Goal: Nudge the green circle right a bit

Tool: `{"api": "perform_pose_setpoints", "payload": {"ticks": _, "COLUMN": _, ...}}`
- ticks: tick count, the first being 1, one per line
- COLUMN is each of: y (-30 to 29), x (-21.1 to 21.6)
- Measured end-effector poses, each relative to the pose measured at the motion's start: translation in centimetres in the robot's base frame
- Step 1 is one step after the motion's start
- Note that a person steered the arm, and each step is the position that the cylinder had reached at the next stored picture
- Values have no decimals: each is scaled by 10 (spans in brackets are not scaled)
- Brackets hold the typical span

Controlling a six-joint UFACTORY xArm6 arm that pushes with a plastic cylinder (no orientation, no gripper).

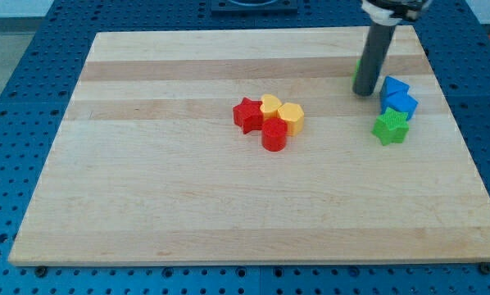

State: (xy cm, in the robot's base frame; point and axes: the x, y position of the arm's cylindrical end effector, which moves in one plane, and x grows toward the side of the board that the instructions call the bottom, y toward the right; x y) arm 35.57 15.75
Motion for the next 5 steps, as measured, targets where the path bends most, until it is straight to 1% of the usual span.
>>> {"api": "perform_pose_setpoints", "payload": {"ticks": 1, "y": -38, "x": 0}}
{"api": "perform_pose_setpoints", "payload": {"ticks": 2, "y": -53, "x": -15}}
{"api": "perform_pose_setpoints", "payload": {"ticks": 3, "y": -48, "x": -40}}
{"api": "perform_pose_setpoints", "payload": {"ticks": 4, "y": -33, "x": -48}}
{"api": "perform_pose_setpoints", "payload": {"ticks": 5, "y": -22, "x": -46}}
